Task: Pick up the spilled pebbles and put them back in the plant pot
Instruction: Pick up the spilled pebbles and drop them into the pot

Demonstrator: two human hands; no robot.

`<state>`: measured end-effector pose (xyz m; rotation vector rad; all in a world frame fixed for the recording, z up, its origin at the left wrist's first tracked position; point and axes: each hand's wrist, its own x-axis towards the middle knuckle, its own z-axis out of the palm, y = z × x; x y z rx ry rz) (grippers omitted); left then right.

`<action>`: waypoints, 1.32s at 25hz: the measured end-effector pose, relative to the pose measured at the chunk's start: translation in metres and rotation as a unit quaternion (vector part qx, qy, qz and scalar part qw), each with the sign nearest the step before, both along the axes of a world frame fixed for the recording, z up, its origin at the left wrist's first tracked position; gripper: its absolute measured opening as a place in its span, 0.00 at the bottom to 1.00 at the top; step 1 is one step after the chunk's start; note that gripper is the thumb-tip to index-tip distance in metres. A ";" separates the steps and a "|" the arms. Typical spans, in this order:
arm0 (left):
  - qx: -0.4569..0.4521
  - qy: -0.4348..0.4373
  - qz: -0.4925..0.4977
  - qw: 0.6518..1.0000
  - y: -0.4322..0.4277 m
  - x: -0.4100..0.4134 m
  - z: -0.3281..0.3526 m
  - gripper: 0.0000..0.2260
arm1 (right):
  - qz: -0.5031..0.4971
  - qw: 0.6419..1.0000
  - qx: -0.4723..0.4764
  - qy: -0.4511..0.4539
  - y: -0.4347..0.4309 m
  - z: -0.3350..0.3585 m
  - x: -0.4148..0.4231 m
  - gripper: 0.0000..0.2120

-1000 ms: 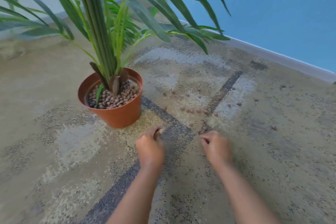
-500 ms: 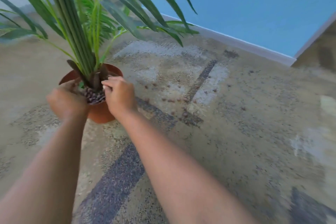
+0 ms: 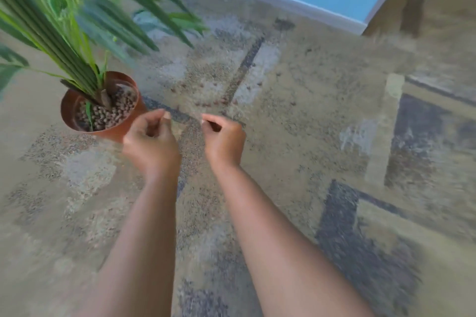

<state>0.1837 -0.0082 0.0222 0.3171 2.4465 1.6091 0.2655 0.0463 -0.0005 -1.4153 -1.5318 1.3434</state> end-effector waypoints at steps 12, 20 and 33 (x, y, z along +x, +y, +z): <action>-0.076 -0.048 -0.096 0.991 0.070 0.147 0.240 0.03 | -0.043 0.992 -0.042 -0.111 0.076 0.222 0.160 0.08; -0.088 -0.044 -0.075 0.992 0.100 0.161 0.281 0.05 | 0.022 0.979 -0.056 -0.196 0.136 0.272 0.191 0.06; -0.137 -0.095 -0.005 0.986 0.187 0.119 0.243 0.05 | 0.091 0.956 -0.137 -0.244 0.246 0.206 0.168 0.08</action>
